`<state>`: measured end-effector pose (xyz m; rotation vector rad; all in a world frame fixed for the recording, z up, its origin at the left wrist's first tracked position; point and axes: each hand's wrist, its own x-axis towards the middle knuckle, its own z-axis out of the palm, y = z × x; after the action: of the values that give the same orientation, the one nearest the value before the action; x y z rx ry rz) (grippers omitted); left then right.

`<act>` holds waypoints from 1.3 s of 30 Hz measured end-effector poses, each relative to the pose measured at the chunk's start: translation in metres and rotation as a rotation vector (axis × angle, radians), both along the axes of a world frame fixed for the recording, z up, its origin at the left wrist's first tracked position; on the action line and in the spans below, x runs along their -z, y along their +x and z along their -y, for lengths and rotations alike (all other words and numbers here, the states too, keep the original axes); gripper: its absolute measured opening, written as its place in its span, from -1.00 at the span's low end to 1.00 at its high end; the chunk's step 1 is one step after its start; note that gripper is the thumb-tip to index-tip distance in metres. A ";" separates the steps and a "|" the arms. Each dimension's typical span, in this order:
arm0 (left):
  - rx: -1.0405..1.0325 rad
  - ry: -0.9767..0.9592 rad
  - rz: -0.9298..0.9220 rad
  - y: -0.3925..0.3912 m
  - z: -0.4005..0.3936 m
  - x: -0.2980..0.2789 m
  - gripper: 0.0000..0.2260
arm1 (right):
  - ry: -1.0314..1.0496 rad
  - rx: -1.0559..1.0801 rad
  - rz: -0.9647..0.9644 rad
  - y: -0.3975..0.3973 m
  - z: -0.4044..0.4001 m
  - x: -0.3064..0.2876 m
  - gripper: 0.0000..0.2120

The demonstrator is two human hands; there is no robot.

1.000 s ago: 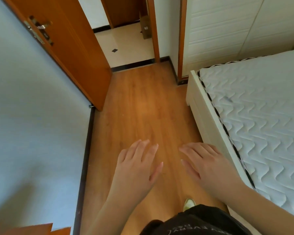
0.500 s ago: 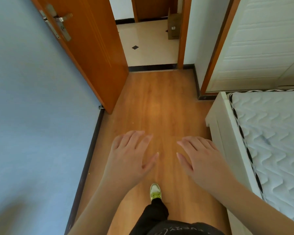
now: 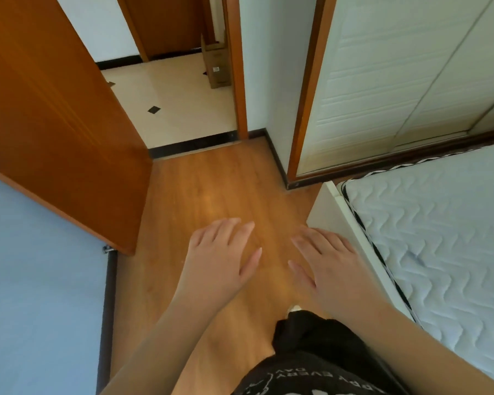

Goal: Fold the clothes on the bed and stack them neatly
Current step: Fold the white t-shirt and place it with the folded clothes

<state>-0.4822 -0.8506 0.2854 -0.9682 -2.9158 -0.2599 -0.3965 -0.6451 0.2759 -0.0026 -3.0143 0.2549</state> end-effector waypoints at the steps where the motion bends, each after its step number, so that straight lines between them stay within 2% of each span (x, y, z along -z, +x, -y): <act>1: 0.011 0.005 0.001 -0.017 -0.012 0.001 -0.54 | 0.006 0.018 -0.004 -0.015 -0.008 0.001 -0.57; 8: 0.108 -0.081 0.030 -0.149 -0.098 0.001 -0.49 | -0.009 0.079 0.029 -0.138 -0.083 0.014 -0.62; 13: 0.106 -0.050 0.027 -0.238 -0.153 -0.010 -0.47 | 0.017 0.142 0.051 -0.222 -0.150 0.007 -0.62; 18: 0.201 -0.040 0.007 -0.313 -0.203 -0.011 -0.49 | 0.011 0.207 0.138 -0.284 -0.196 0.006 -0.52; 24: 0.359 -0.190 0.074 -0.424 -0.263 0.017 -0.44 | -0.052 0.313 0.262 -0.366 -0.230 0.025 -0.47; 28: 0.489 -0.194 0.013 -0.507 -0.306 0.025 -0.47 | -0.099 0.362 0.303 -0.436 -0.270 0.047 -0.39; 33: 0.678 -0.177 -0.011 -0.585 -0.365 0.014 -0.49 | -0.114 0.566 0.253 -0.501 -0.322 0.029 -0.40; 39: 0.976 -0.160 -0.059 -0.628 -0.453 0.007 -0.53 | -0.054 0.818 0.105 -0.518 -0.348 0.014 -0.48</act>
<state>-1.1105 -0.3972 0.2788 -2.2887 -2.1843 -0.0206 -0.9141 -0.2968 0.2617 -1.2342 -2.7994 0.2455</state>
